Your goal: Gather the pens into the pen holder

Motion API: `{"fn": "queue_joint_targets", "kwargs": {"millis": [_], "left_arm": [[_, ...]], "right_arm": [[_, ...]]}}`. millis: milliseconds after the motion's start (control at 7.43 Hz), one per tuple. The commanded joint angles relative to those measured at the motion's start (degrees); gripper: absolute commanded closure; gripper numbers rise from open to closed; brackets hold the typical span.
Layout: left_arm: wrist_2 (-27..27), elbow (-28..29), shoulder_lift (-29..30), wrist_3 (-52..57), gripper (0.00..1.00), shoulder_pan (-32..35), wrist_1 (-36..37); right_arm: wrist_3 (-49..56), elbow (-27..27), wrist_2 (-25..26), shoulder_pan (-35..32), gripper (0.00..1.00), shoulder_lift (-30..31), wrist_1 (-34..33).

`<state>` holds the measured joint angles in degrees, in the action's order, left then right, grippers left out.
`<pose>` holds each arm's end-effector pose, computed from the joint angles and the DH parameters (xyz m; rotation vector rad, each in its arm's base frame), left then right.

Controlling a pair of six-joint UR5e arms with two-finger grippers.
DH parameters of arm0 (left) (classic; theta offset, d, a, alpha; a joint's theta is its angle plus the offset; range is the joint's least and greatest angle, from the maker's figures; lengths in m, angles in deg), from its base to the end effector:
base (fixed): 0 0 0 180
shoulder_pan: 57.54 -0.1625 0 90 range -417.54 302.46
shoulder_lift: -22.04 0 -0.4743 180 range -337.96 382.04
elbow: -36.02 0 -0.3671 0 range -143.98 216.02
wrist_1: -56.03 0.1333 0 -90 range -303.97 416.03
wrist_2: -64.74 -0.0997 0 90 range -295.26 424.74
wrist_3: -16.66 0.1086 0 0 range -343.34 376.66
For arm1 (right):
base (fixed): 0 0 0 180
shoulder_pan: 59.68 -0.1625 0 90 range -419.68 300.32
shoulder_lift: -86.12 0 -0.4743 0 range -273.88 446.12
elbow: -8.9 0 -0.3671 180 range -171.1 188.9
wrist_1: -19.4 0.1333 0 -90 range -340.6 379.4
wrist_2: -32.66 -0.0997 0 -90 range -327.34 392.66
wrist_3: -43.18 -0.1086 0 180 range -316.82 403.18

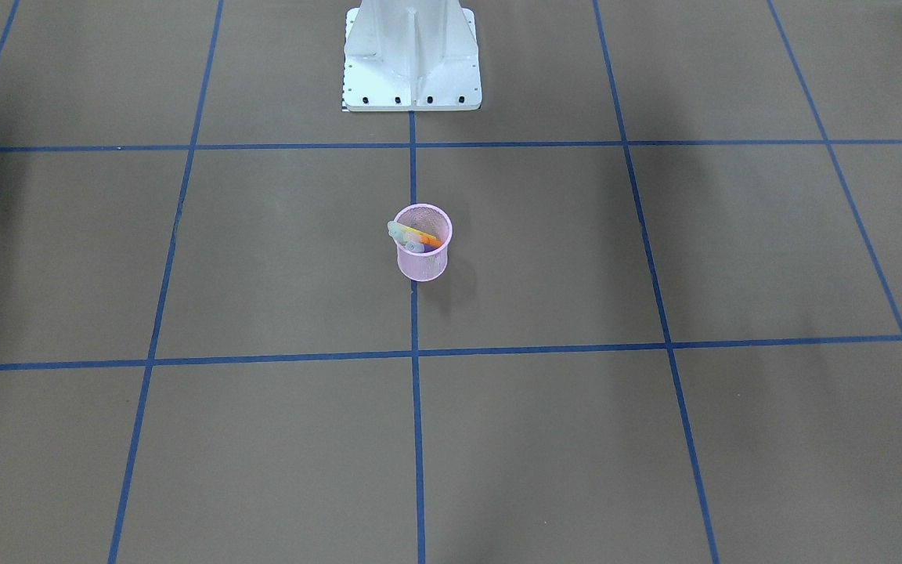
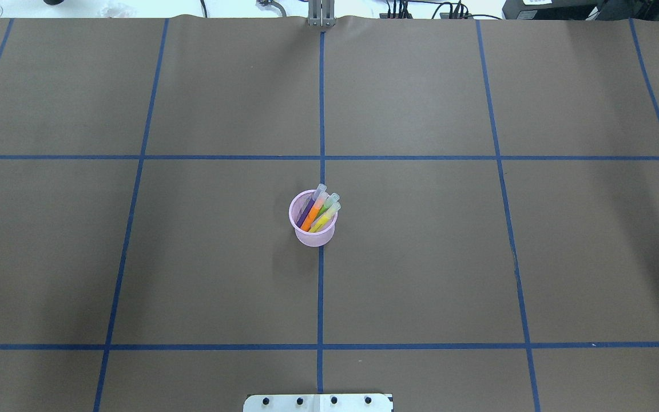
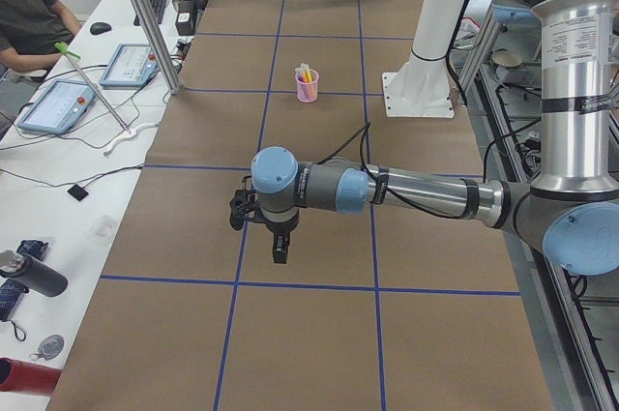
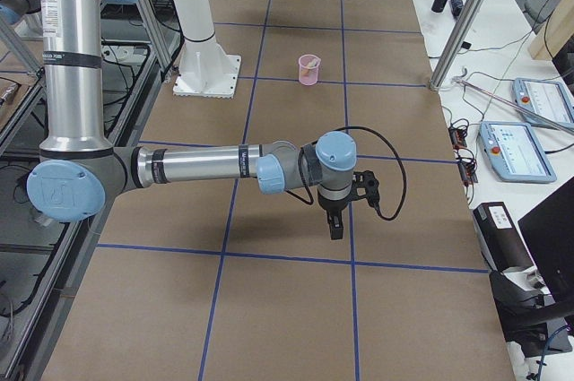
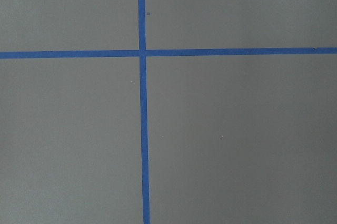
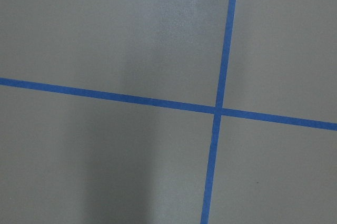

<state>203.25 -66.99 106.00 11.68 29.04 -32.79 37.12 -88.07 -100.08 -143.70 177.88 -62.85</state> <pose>-0.0267 -0.4233 0.6511 0.0327 0.8505 0.0172 0.0107 -0.4697 0.6586 0.1365 -0.7612 -0.0830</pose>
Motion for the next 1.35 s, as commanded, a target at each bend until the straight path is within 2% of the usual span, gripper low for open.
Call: {"fn": "queue_joint_targets", "kwargs": {"millis": [0, 404, 942, 1212], "left_arm": [[0.0, 1.1, 0.5, 0.2, 0.00, 0.0, -0.2], [0.2, 1.2, 0.5, 0.1, 0.00, 0.0, -0.1], [0.2, 1.6, 0.5, 0.1, 0.00, -0.1, -0.1], [0.2, 1.8, 0.5, 0.1, 0.00, -0.1, -0.1]], "right_arm": [[0.0, -5.9, 0.1, 0.1, 0.01, 3.8, 0.0], [-0.1, -5.8, 0.4, 0.1, 0.01, 4.0, -0.3], [0.2, -5.9, 6.7, 1.0, 0.01, 4.0, -0.2], [0.6, -5.8, 6.4, 1.5, 0.01, 3.9, -1.0]]}}
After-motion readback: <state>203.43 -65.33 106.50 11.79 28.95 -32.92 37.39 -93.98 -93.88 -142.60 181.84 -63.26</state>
